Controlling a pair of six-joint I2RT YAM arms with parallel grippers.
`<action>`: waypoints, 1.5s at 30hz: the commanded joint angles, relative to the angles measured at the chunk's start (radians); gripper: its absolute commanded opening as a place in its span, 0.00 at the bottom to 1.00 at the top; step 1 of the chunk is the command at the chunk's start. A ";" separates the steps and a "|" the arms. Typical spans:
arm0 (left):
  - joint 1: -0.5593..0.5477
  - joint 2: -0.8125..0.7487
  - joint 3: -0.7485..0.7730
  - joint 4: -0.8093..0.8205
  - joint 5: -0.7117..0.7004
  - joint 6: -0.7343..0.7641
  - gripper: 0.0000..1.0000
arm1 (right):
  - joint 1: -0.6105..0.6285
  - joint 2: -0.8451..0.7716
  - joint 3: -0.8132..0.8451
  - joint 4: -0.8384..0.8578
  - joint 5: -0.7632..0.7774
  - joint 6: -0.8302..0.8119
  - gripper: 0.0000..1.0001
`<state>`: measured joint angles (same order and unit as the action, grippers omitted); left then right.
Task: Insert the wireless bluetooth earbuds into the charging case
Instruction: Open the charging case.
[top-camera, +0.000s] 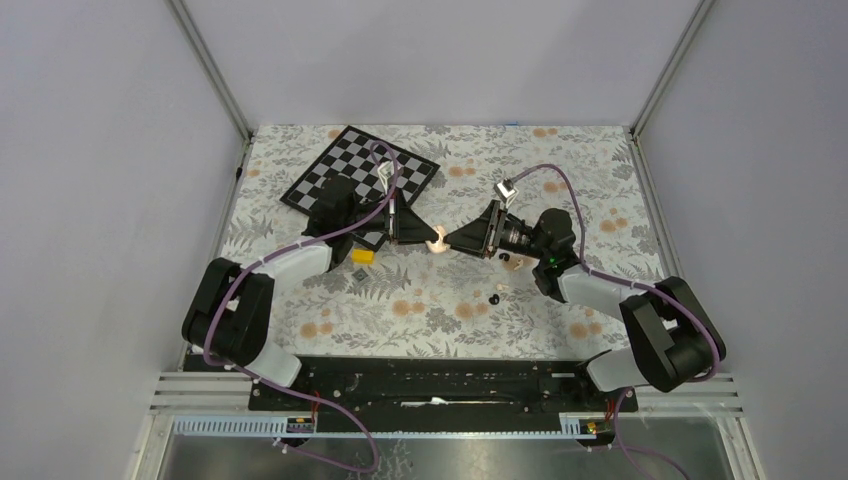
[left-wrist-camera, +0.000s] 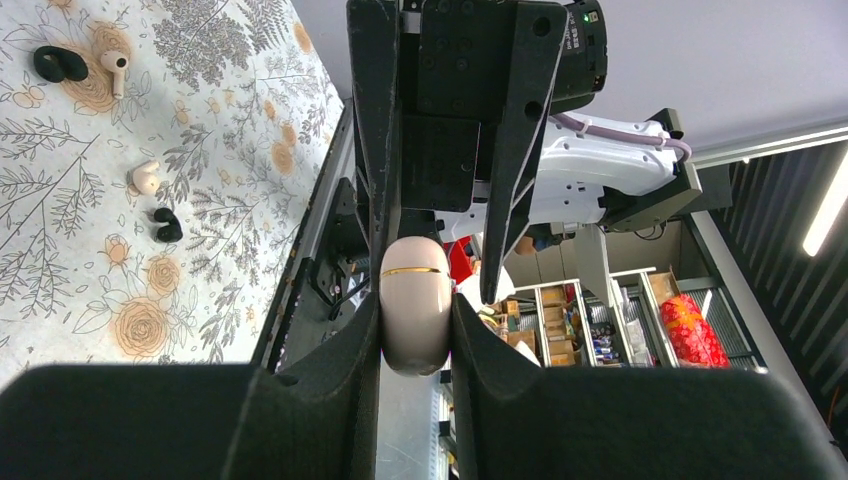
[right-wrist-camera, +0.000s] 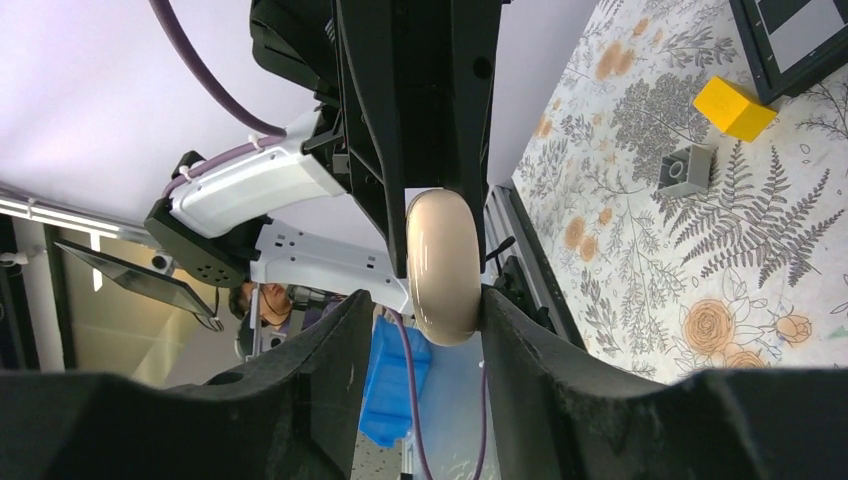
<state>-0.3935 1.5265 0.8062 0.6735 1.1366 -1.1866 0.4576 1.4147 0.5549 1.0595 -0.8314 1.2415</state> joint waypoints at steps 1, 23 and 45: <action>-0.005 -0.044 -0.007 0.068 0.030 0.004 0.00 | 0.009 0.011 0.038 0.097 -0.008 0.033 0.50; -0.041 -0.148 0.030 0.023 0.037 0.005 0.00 | -0.003 -0.087 0.009 -0.233 0.200 -0.119 0.57; -0.042 -0.183 0.043 -0.101 0.022 0.104 0.00 | -0.025 -0.316 0.099 -0.657 0.279 -0.346 0.69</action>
<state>-0.4320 1.3808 0.8070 0.5663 1.1412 -1.1339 0.4362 1.1740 0.5789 0.5064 -0.5823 0.9928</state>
